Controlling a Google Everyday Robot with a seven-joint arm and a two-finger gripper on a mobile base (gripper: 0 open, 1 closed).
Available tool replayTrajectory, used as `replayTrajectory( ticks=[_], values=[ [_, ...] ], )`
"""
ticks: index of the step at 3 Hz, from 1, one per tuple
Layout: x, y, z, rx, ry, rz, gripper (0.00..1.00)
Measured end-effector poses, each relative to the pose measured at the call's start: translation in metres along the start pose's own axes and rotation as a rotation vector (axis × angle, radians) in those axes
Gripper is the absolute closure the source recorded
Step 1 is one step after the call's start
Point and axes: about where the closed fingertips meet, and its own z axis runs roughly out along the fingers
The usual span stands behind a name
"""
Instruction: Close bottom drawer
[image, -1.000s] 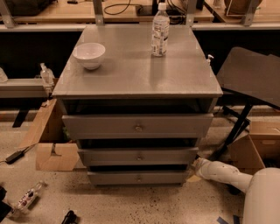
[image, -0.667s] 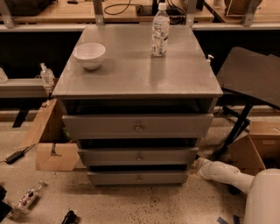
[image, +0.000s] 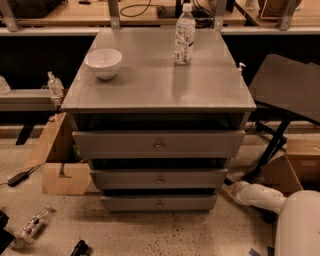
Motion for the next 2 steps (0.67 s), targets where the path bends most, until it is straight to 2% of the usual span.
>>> replayTrajectory(
  ticks=[1,2],
  values=[
    [0.088,-0.030,-0.014,0.043,0.176,0.123,1.00],
    [0.146,-0.038,-0.040,0.081,0.247,0.142,1.00]
  ],
)
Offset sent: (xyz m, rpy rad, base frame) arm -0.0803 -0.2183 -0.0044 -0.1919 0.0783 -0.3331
